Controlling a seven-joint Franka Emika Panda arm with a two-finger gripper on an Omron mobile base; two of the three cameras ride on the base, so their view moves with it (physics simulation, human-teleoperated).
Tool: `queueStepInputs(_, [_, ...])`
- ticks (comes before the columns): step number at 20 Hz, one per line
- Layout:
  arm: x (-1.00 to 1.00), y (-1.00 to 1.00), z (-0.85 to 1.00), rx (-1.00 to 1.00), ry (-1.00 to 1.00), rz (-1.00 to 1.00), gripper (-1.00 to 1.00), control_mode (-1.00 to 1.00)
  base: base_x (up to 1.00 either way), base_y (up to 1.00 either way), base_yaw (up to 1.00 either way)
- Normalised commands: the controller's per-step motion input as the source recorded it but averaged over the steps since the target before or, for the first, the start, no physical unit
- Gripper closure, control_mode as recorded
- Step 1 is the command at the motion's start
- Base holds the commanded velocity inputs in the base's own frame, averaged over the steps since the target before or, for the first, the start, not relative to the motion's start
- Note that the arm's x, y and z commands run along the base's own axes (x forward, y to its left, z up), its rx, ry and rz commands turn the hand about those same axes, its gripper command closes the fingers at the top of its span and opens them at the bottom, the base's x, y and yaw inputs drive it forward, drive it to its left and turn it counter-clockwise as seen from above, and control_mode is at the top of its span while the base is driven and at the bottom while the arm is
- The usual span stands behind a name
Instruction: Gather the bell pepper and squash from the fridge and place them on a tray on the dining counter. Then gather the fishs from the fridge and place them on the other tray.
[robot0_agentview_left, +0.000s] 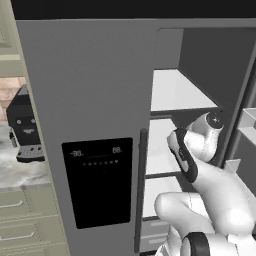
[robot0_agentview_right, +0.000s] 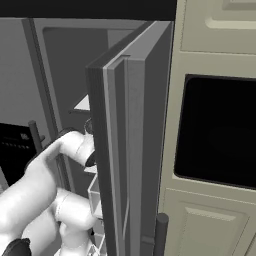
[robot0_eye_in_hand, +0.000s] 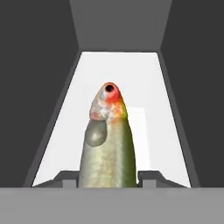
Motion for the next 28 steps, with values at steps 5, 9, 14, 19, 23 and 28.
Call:
queueStepInputs(5, [-1.0,0.11,0.66,0.0,0.0,0.01,1.0,-1.0,0.0,0.0,0.0])
queueStepInputs(9, [-1.0,0.18,1.0,0.0,0.0,0.07,1.0,-1.0,0.0,0.0,0.0])
queueStepInputs(14, [-1.0,0.34,0.97,0.0,0.0,0.08,1.0,-1.0,0.0,0.0,0.0])
queueStepInputs(19, [-0.8,0.26,0.72,0.0,0.0,0.06,1.0,1.0,-0.2,0.07,0.02])
queueStepInputs(23, [0.0,0.0,0.0,0.0,0.0,0.0,1.0,1.0,-0.82,0.88,0.2])
queueStepInputs(28, [0.0,0.0,0.0,0.0,0.0,0.0,1.0,1.0,-0.62,0.93,0.6])
